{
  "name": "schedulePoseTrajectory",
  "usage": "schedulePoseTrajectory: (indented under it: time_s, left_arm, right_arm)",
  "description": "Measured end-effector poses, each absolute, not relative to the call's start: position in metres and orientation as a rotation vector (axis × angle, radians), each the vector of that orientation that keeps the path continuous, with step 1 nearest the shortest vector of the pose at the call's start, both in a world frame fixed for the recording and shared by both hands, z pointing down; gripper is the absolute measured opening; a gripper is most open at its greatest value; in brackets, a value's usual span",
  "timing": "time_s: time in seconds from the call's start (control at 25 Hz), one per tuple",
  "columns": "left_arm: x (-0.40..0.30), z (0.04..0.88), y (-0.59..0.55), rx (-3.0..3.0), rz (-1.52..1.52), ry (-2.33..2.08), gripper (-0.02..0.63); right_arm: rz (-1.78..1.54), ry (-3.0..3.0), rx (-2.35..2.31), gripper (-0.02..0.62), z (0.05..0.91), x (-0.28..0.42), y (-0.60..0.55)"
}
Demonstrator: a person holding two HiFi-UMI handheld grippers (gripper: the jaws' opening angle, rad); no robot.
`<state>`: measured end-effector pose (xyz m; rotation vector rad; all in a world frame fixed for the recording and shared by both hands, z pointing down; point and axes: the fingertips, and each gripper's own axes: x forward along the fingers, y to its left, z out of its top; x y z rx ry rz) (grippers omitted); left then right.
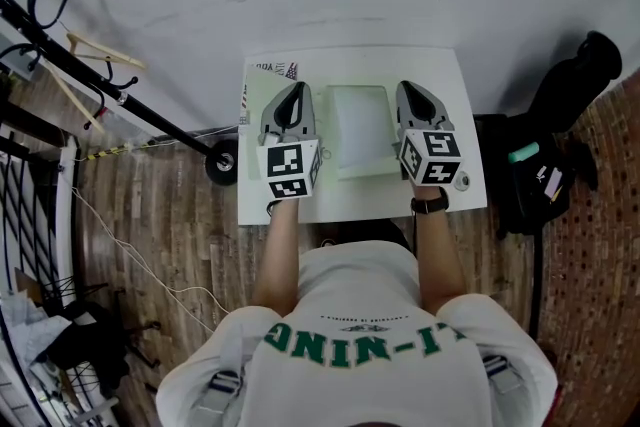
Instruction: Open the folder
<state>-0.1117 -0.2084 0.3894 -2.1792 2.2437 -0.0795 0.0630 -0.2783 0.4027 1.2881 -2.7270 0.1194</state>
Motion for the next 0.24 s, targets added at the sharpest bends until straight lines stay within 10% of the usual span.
schedulePoseTrajectory:
  time_s: [0.24]
  left_arm:
    - [-0.127, 0.401, -0.208, -2.177, -0.106, 2.273, 0.017]
  right_arm:
    - [0.098, -2.740, 1.271, 0.017, 0.401, 0.051, -0.282]
